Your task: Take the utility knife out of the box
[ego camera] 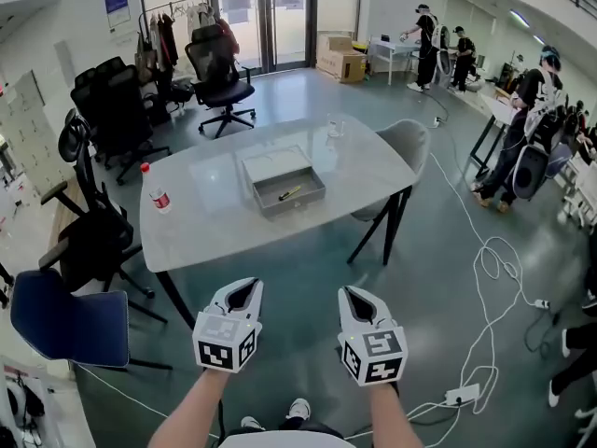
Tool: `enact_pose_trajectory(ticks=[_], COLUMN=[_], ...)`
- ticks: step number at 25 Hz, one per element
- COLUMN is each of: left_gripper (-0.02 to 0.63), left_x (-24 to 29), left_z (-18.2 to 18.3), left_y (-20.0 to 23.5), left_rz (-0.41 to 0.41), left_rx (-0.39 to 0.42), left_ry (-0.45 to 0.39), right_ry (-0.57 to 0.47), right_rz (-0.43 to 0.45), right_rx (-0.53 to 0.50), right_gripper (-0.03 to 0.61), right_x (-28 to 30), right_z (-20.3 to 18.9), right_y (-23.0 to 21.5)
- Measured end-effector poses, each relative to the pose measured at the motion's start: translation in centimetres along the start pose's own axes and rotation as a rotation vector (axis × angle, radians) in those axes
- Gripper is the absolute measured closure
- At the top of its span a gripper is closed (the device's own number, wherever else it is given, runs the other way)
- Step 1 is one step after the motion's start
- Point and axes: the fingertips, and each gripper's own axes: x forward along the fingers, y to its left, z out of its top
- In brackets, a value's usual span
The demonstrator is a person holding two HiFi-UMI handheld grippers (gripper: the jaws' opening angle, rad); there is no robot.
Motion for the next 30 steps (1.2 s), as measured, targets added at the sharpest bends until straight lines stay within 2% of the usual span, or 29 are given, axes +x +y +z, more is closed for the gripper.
enact_pose_trajectory(ticks=[17,24,27,30], left_gripper=[0.595,0.592,0.58,0.541], left_x=[4.2,7.1,8.7,10.5], left_z=[2.4,3.1,4.0,4.8], left_y=[1.4,3.5,4.6,5.7], left_rz=[0.015,0.015,0.012,0.002], left_rx=[-0.037,-0.043,-0.043,-0.046], left_ry=[-0.04,-0.042,-0.045,-0.043], right_ry=[-0.009,-0.004,-0.001,0.002], right_rz=[0.02,0.024,0.03,0.034], right_rx=[-0.041,-0.047,-0.052,-0.057], right_gripper=[0.574,0.574,0.574,0.574], right_x=[3.1,6.6,8.6,10.6], right_z=[2.0,2.8,3.6,4.4], right_y=[-2.5,-3.6,-4.1,-4.5])
